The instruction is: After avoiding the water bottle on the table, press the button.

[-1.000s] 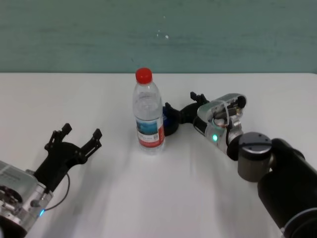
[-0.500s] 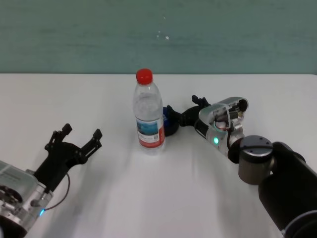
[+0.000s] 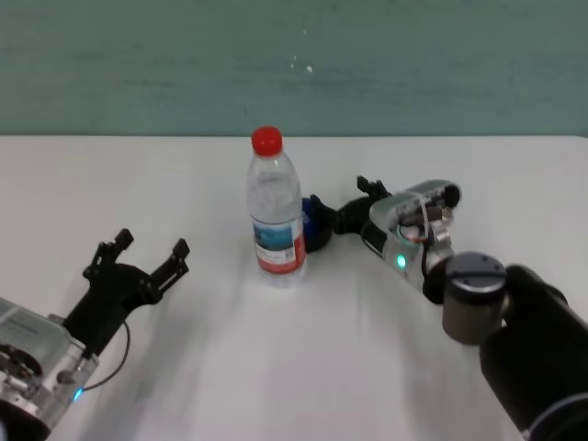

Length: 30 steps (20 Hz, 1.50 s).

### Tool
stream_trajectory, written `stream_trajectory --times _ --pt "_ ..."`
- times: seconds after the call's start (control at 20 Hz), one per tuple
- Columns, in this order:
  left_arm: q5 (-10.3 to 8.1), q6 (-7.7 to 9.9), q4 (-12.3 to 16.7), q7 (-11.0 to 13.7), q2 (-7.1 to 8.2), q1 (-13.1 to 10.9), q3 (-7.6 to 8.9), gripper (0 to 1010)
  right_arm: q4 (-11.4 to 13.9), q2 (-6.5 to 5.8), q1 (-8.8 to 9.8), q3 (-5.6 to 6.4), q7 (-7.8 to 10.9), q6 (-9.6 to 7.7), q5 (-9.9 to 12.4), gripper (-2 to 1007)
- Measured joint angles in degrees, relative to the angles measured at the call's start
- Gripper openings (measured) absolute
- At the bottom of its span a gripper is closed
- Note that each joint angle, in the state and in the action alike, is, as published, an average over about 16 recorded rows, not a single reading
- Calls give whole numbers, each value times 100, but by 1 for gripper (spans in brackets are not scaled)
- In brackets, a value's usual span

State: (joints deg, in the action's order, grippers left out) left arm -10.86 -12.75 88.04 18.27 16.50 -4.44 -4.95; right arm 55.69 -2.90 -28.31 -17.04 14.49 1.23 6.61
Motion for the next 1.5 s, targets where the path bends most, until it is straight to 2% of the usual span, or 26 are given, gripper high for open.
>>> stream_trajectory --times 0.25,0.55,1.05,1.5 --pt "0 0 0 0 0 0 0 1010 378 -57 167 17 -85 -18 -48 1004" --pt "0 0 0 0 0 0 0 1010 1024 -153 481 67 -217 -67 -113 1004" --pt "0 0 0 0 0 0 0 1010 2104 -291 1182 246 -445 -179 -175 1004" --pt "0 0 0 0 0 0 0 1010 2929 -331 1872 410 -652 -186 -275 1004"
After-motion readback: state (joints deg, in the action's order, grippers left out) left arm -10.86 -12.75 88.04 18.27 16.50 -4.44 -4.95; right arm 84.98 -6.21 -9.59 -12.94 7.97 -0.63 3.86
